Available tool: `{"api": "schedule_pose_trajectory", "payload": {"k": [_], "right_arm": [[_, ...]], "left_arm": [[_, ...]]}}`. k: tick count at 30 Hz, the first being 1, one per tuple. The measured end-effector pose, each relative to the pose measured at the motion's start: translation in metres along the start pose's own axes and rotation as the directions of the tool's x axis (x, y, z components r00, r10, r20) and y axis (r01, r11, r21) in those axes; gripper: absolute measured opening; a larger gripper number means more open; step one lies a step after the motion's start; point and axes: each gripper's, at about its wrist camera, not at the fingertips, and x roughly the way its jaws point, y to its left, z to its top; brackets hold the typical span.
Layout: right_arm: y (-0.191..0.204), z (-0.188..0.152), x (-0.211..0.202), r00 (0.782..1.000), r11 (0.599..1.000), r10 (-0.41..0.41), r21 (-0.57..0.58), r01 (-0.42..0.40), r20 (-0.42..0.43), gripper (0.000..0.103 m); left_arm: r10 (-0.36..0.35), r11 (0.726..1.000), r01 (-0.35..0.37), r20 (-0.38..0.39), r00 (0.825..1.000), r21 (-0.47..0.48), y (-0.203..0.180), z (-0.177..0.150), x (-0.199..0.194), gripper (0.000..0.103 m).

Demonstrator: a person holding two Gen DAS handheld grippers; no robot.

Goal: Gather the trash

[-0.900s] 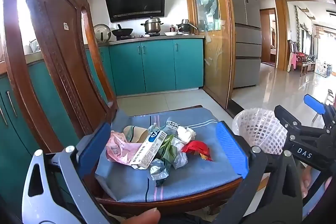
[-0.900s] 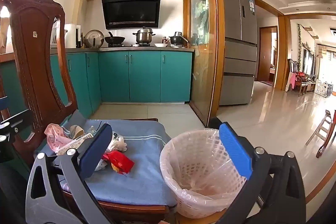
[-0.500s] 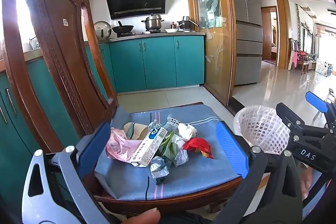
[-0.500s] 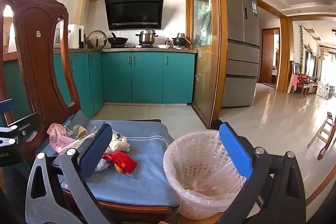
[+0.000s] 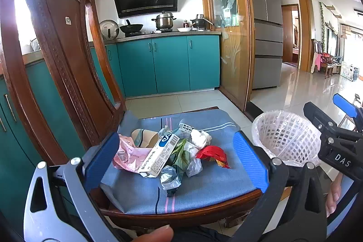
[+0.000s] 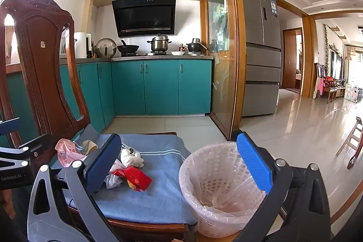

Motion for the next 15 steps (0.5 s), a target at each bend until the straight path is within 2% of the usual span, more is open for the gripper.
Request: {"api": "schedule_pose_trajectory", "payload": {"k": [15], "right_arm": [[-0.0033,0.0019,-0.0045,1.0,1.0,-0.004,0.014,0.003,0.019,0.1]], "left_arm": [[0.0,1.0,0.0,-0.004,1.0,-0.007,0.0003,0.0015,-0.0022,0.1]]}}
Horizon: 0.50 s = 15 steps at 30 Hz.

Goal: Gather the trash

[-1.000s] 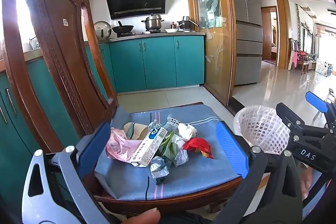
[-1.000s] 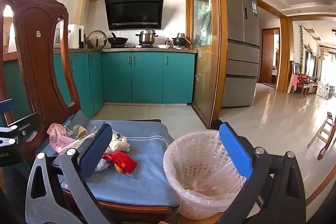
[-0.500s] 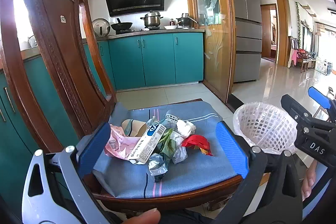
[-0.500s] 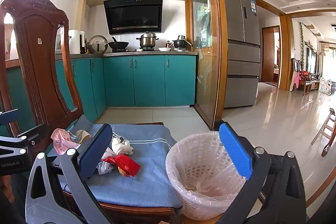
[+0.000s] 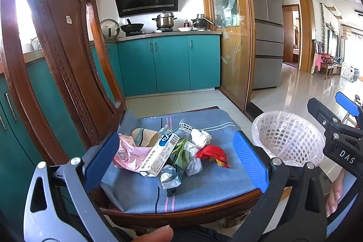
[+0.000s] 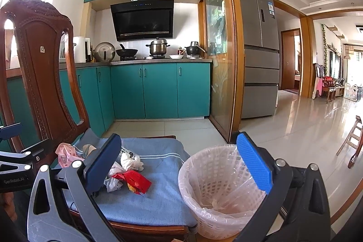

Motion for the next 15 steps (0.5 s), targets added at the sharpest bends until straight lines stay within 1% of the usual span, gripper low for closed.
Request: {"api": "schedule_pose_trajectory", "payload": {"k": [15], "right_arm": [[0.0025,0.0013,-0.002,1.0,1.0,0.012,-0.006,-0.012,0.002,0.1]], "left_arm": [[0.001,1.0,-0.001,-0.008,1.0,-0.006,0.0014,0.0014,0.0003,0.1]]}}
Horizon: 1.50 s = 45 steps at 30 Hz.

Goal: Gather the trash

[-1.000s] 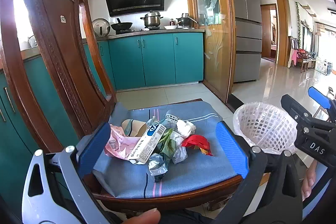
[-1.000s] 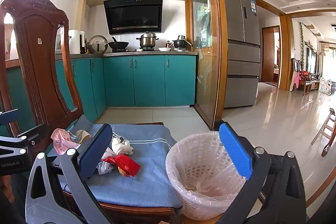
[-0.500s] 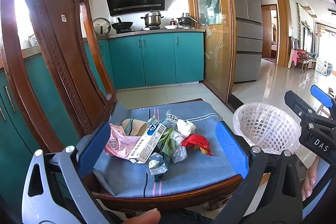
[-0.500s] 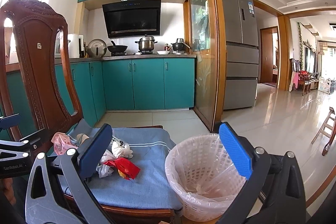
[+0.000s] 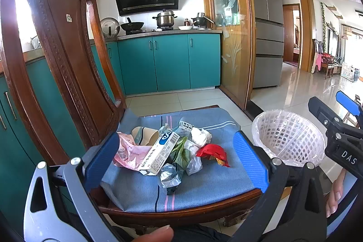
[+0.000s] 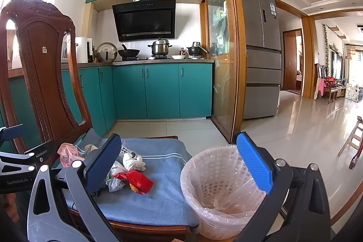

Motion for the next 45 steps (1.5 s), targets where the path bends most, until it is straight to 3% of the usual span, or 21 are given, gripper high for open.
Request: {"api": "schedule_pose_trajectory", "payload": {"k": [45], "right_arm": [[0.0039,0.0024,0.0024,1.0,1.0,0.019,-0.002,-0.019,-0.003,0.1]], "left_arm": [[0.0,1.0,0.0,-0.021,1.0,-0.003,0.0011,-0.0023,0.0025,0.1]]}}
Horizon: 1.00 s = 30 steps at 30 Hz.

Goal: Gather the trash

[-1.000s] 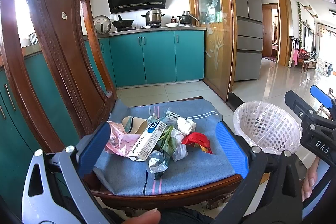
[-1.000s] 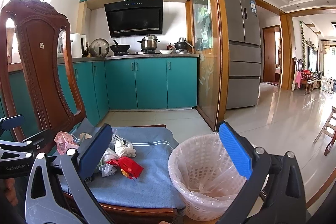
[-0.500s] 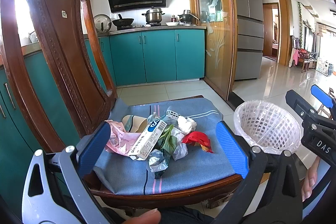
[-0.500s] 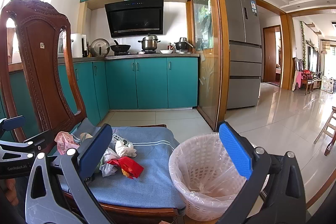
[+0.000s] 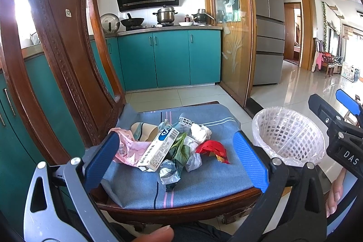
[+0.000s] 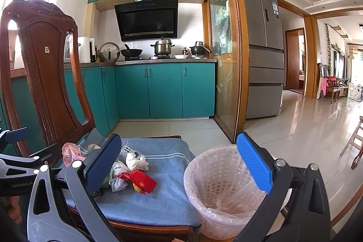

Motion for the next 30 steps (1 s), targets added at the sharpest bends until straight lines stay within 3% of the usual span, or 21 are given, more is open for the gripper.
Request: {"api": "schedule_pose_trajectory", "payload": {"k": [30], "right_arm": [[0.002,-0.005,0.015,1.0,1.0,0.009,-0.004,-0.009,-0.026,0.1]], "left_arm": [[0.003,1.0,-0.004,-0.067,0.998,-0.006,0.0,-0.002,0.021,0.1]]}}
